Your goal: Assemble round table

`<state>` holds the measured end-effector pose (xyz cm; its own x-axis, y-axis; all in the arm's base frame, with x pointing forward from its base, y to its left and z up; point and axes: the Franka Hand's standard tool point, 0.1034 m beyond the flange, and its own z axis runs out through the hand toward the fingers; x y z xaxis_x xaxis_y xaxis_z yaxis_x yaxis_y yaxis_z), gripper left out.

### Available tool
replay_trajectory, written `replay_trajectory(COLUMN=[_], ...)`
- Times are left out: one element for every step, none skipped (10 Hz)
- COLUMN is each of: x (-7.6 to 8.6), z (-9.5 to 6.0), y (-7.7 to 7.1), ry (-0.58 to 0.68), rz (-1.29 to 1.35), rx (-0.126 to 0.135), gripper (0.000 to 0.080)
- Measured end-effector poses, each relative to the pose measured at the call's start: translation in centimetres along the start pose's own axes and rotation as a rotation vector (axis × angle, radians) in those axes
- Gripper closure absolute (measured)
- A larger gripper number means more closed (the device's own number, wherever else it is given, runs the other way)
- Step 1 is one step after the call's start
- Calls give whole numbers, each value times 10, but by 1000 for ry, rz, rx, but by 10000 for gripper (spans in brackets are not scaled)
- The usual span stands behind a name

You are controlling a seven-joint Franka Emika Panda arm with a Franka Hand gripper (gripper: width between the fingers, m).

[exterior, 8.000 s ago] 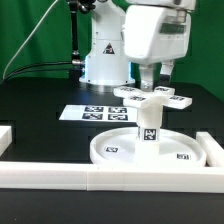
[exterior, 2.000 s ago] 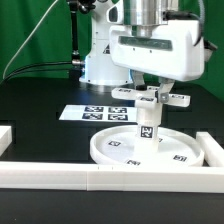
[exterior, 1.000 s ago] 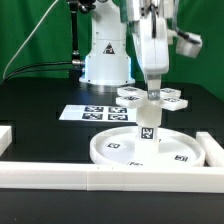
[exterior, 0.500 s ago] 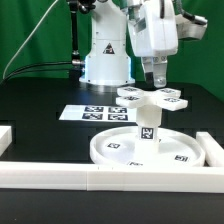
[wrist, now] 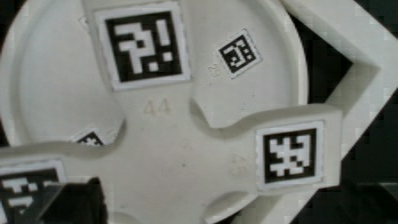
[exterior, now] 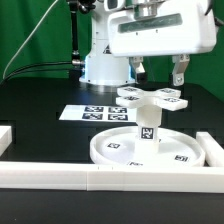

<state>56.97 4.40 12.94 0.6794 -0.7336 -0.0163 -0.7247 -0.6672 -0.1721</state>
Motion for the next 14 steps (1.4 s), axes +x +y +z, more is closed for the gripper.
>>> replay_trajectory(x=[0, 0, 0, 0, 0, 1, 3, 2, -1, -3, -1, 0, 0, 1], z=[0, 0, 0, 0, 0, 0, 0, 1, 1, 0, 1, 1, 1, 1], y=[0, 0, 0, 0, 0, 0, -2, -6, -9, -11, -9, -8, -7, -7], ry=[0, -1, 0, 0, 0, 2, 4, -10, -12, -10, -12, -14, -16, -19], rz=[-67, -94, -185, -256, -301, -469, -636, -750, -900, -965, -1045, -1109, -1182, -1282], rx=[0, 0, -1, -1, -1, -12, -16, -19, -35, -37, -41, -43, -45, -53], gripper=[150, 150, 150, 150, 150, 150, 150, 150, 150, 150, 150, 150, 150, 150])
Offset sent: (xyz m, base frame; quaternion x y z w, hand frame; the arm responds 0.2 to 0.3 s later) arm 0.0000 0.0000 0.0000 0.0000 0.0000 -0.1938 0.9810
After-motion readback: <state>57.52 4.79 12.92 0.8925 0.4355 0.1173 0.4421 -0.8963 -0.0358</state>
